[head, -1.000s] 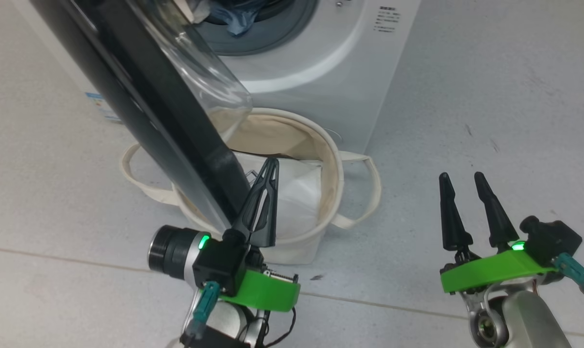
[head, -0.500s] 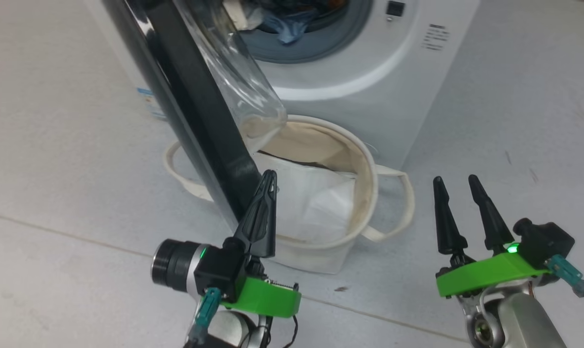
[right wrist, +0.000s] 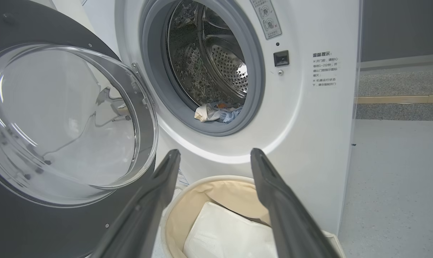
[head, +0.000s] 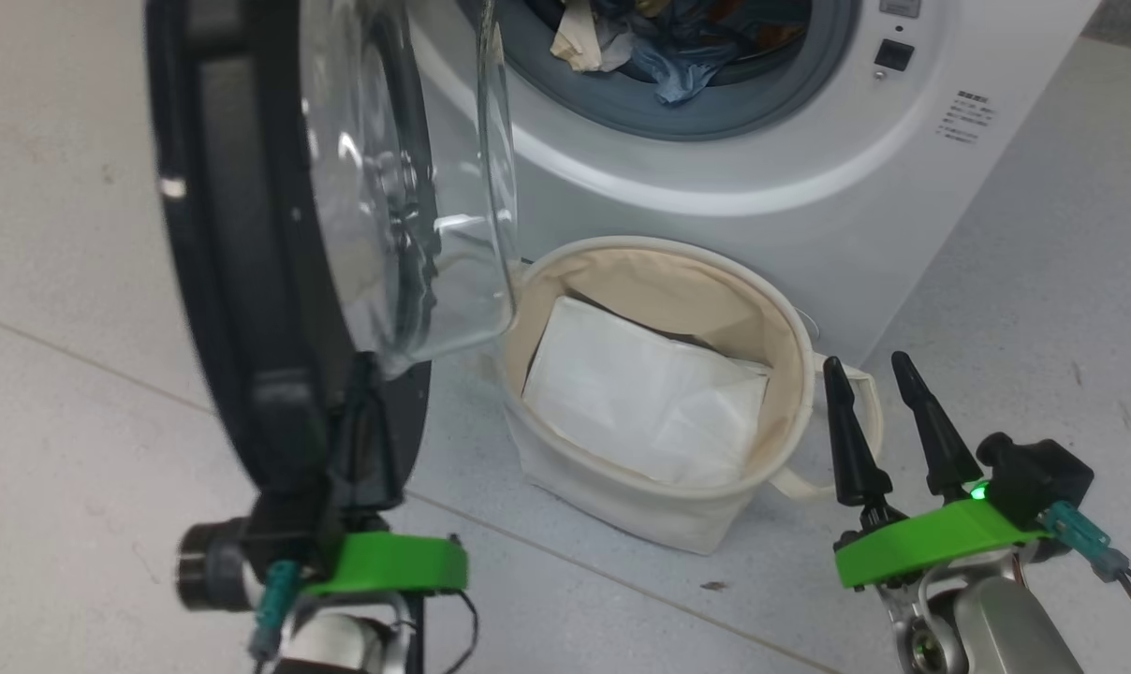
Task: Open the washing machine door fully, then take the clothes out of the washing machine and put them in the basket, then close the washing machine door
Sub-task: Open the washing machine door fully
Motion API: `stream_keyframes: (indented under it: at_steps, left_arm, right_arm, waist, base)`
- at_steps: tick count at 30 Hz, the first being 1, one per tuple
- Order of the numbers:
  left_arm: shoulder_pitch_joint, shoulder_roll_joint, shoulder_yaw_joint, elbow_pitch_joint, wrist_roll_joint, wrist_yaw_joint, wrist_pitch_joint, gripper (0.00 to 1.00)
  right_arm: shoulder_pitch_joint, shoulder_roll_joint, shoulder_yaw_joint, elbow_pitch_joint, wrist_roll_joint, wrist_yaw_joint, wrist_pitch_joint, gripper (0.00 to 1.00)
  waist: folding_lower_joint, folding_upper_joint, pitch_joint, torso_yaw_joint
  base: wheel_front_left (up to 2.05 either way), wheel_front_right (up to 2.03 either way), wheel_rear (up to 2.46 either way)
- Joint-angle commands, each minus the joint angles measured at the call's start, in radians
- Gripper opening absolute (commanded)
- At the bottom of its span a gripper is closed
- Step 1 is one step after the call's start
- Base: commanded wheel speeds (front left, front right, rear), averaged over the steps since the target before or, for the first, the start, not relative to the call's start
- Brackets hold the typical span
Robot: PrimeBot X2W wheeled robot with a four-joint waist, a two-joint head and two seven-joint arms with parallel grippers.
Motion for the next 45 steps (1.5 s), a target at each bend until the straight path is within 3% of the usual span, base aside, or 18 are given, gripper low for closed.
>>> stream_keyframes:
  at_steps: [1,11,19,27,35,45]
  left_arm:
    - [-0.011,0.016,0.054,-0.031,-0.007,0.007,-0.005,0.0]
    - [-0.005,0.056,0.263,-0.034,-0.039,0.002,-0.005,0.0]
    - [-0.025,0.043,0.393,-0.016,-0.051,-0.035,-0.005,0.0]
    - [-0.076,0.005,0.411,0.027,-0.024,-0.095,-0.005,0.0]
    - [-0.141,-0.005,0.392,0.073,-0.016,-0.128,-0.005,0.0]
    - [-0.243,-0.002,0.517,0.177,-0.016,-0.135,-0.005,0.0]
  right_arm:
    - [-0.002,0.005,0.023,-0.027,-0.01,0.0,-0.012,1.0]
    - [0.003,0.005,0.01,-0.026,-0.036,0.0,-0.012,1.0]
    - [0.014,-0.002,-0.011,-0.031,-0.085,0.0,-0.012,1.0]
    - [0.043,-0.042,-0.014,-0.078,-0.105,0.0,0.023,1.0]
    - [0.067,-0.066,-0.011,-0.151,-0.109,0.0,0.075,1.0]
    - [0.078,-0.089,-0.043,-0.231,-0.12,0.0,0.112,1.0]
  waist:
    - [0.0,0.0,0.002,0.005]
    - [0.0,0.0,0.013,0.028]
    - [0.0,0.0,0.046,0.058]
    - [0.0,0.0,0.076,0.129]
    - [0.0,0.0,0.119,0.158]
    - [0.0,0.0,0.205,0.144]
  base:
    - [0.0,0.0,0.0]
    - [0.0,0.0,0.0]
    - [0.0,0.0,0.0]
    - [0.0,0.0,0.0]
    - [0.0,0.0,0.0]
    - [0.0,0.0,0.0]
